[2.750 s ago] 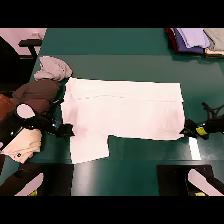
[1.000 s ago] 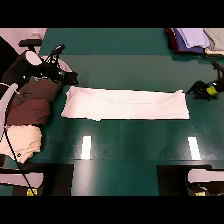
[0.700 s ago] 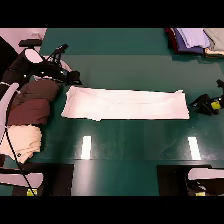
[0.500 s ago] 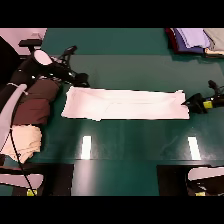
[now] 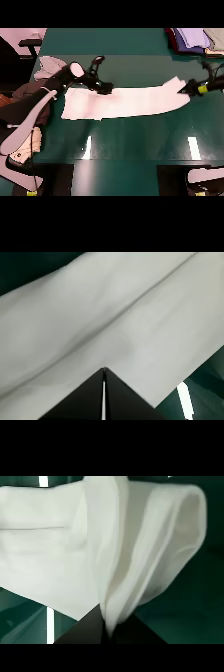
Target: Fold the shirts.
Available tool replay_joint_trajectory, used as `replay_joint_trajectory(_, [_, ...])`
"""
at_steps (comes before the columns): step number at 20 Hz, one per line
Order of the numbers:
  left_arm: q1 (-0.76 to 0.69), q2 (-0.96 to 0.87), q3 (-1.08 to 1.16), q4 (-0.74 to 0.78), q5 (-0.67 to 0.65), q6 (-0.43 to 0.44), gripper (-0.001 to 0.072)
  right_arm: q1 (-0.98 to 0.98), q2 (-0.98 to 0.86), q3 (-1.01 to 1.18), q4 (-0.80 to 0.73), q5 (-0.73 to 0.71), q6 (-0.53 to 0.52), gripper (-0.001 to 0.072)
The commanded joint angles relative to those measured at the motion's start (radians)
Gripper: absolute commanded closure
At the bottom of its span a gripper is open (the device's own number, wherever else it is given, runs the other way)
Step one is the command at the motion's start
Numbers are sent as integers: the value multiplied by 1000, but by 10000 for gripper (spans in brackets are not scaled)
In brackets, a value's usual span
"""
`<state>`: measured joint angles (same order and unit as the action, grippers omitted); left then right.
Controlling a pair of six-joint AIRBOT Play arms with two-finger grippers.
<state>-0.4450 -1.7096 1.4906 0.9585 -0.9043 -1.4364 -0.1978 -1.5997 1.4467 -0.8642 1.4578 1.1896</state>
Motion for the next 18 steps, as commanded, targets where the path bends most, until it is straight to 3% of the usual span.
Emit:
replay_joint_trajectory(1, [-64, -111, 103, -32, 28, -15, 685, 85, 114, 127, 9, 27, 82, 698])
replay_joint_trajectory(7, [-97, -260, 230, -48, -30, -36, 685, 308, 190, 305, 9, 18, 183, 698])
replay_joint_trajectory(14, [-94, -264, 234, -20, -37, -49, 685, 526, 108, 477, 9, 4, 216, 698])
replay_joint_trajectory(18, [-8, -198, 293, 37, -162, -48, 685, 616, 61, 533, 16, -51, 220, 698])
